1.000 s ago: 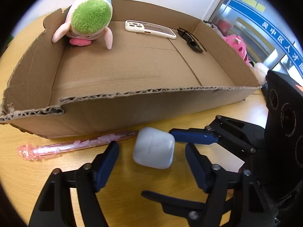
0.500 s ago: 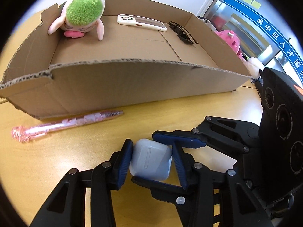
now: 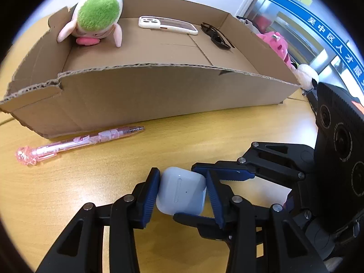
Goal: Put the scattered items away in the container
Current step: 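Close the left gripper on the white earbud case while the right gripper grips it too, then lift the earbud case with both grippers and carry it over the box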
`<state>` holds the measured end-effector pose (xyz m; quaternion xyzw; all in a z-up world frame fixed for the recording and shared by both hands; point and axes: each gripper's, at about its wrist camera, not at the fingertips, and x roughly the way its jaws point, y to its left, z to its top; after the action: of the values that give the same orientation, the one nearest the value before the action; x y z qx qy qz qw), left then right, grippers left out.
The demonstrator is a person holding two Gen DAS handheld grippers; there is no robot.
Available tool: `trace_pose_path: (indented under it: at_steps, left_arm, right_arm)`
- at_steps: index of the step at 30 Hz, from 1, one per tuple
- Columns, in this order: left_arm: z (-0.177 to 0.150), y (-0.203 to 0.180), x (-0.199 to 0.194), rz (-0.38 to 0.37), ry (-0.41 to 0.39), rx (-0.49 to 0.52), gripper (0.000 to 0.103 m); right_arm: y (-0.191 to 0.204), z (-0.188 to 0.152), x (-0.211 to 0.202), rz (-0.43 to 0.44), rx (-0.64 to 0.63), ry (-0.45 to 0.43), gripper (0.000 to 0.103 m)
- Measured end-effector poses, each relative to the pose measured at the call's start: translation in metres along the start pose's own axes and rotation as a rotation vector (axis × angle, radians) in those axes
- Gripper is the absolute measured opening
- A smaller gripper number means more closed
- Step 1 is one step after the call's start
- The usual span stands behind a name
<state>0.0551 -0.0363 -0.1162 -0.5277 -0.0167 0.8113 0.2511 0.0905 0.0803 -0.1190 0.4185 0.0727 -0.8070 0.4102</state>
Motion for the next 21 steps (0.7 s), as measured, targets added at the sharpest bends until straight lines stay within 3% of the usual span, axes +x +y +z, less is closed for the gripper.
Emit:
trace_pose_path:
  at_steps: [6, 11, 21]
  left_arm:
    - [0.002, -0.017, -0.028, 0.014, -0.049, 0.032, 0.04]
    - [0.018, -0.038, -0.066, 0.021, -0.14, 0.08, 0.04]
    - [0.103, -0.057, -0.115, 0.063, -0.252, 0.165, 0.041]
  right_arm:
    - [0.018, 0.007, -0.033, -0.028, -0.028, -0.063, 0.048]
    - [0.028, 0.034, -0.072, -0.086, -0.061, -0.129, 0.048]
    - [0.004, 0.115, -0.112, -0.141, -0.148, -0.246, 0.048]
